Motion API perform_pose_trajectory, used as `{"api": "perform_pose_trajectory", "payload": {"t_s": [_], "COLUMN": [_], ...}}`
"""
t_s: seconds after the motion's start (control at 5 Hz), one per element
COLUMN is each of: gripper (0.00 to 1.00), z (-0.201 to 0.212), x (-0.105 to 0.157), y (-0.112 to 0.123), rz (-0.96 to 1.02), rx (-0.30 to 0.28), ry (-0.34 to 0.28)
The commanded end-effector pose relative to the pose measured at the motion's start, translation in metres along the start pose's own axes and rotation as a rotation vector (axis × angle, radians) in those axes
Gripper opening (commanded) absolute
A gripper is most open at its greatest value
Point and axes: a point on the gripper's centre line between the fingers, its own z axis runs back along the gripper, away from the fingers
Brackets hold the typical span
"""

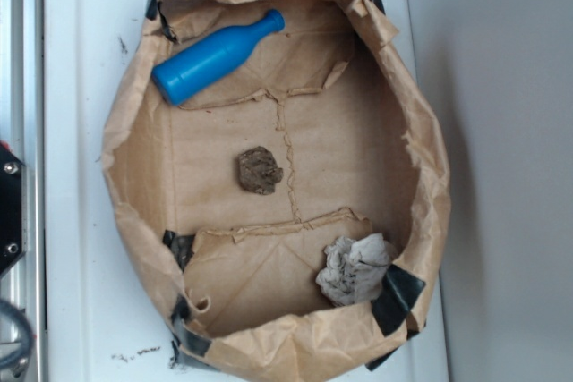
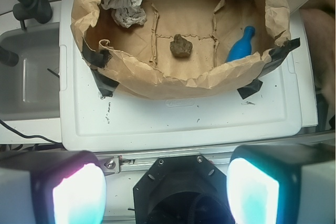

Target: Grab the white paper.

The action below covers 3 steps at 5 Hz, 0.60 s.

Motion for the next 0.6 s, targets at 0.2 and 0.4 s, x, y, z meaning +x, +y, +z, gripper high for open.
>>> {"api": "perform_pose_trajectory", "payload": {"t_s": [0.2, 0.4], "gripper": [1.0, 1.0], "z": [-0.001, -0.014], "x": [0.051, 0.1], "y": [0.009, 0.006], "rz": [-0.056, -0.144], "rx": [-0.052, -0.039], "ry": [0.012, 0.001]}}
